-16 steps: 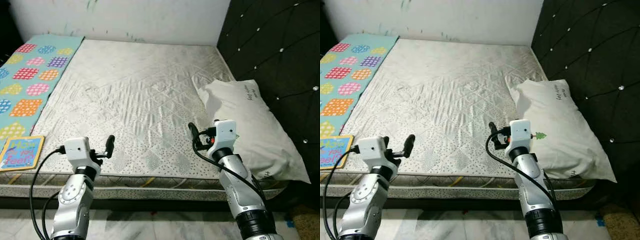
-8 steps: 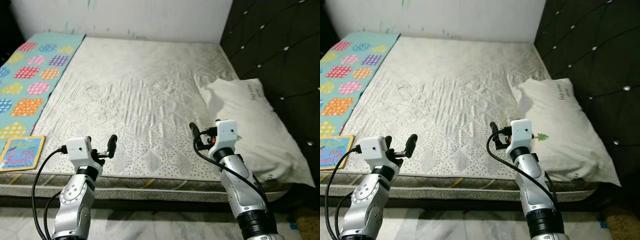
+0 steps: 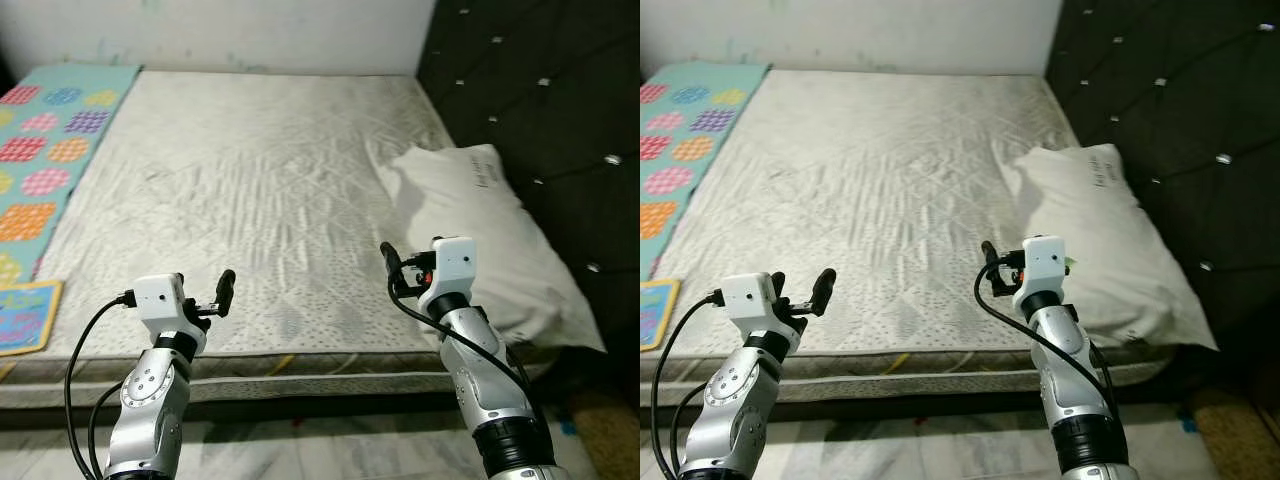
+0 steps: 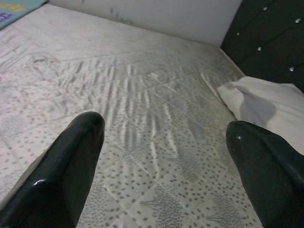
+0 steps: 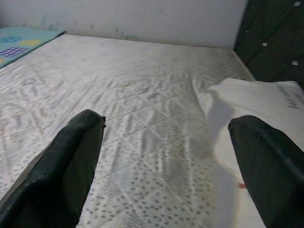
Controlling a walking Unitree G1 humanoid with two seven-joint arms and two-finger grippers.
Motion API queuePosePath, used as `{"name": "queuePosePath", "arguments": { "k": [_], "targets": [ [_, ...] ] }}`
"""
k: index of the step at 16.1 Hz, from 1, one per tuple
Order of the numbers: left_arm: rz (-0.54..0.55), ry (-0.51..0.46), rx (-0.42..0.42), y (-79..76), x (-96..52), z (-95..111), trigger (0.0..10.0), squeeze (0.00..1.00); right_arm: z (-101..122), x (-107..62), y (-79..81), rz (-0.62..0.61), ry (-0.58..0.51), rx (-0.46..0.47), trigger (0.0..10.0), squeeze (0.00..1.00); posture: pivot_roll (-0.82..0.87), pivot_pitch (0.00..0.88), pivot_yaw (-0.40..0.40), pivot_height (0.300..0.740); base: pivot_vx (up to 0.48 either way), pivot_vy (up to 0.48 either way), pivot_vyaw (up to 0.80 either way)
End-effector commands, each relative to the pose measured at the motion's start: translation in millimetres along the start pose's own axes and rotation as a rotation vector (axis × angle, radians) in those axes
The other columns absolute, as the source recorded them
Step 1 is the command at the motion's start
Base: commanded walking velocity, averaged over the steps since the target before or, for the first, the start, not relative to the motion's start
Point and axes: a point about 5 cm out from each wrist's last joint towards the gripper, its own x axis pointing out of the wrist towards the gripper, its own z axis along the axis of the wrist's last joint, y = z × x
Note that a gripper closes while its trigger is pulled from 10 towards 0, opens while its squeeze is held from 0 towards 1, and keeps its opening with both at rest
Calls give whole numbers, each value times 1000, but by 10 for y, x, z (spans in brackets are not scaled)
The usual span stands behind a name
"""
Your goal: Clean up the room
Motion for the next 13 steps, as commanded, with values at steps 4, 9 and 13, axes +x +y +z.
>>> {"name": "queuePosePath", "arguments": {
  "k": [4, 9, 13],
  "targets": [
    [18, 3, -13, 15, 8, 6, 10000, 0, -6, 10, -25, -14, 6, 8, 10000, 0, -79, 54, -32, 740, 0, 0, 0],
    [28, 3, -16, 22, 22, 7, 10000, 0, 8, 17, -28, -17, 3, 4, 10000, 0, -81, 51, -34, 740, 0, 307, -551],
    [35, 3, -14, 30, 29, 10, 10000, 0, 2, 13, -17, -15, 4, 6, 10000, 0, -82, 51, -34, 740, 0, 480, 0]
  ]
}}
